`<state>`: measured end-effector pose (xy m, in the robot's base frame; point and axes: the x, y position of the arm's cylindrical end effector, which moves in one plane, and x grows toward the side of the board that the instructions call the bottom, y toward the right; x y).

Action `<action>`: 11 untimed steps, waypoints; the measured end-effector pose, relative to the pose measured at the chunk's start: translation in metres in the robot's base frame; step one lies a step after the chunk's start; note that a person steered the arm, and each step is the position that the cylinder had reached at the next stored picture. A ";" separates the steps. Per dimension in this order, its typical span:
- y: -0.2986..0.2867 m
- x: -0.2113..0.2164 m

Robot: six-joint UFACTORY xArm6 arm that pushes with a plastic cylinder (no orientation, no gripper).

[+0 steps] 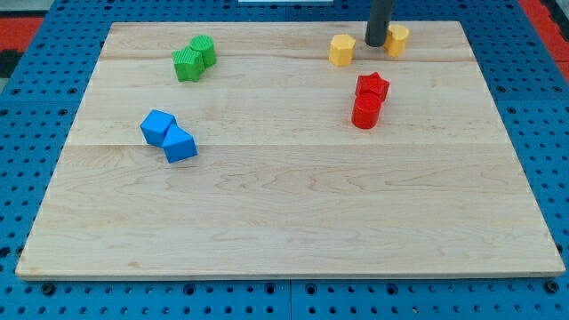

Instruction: Move the hexagon to the left of the heart

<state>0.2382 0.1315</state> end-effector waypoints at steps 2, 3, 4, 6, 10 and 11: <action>0.031 0.033; 0.039 0.014; -0.001 0.039; -0.088 0.087; -0.044 -0.001; -0.032 -0.003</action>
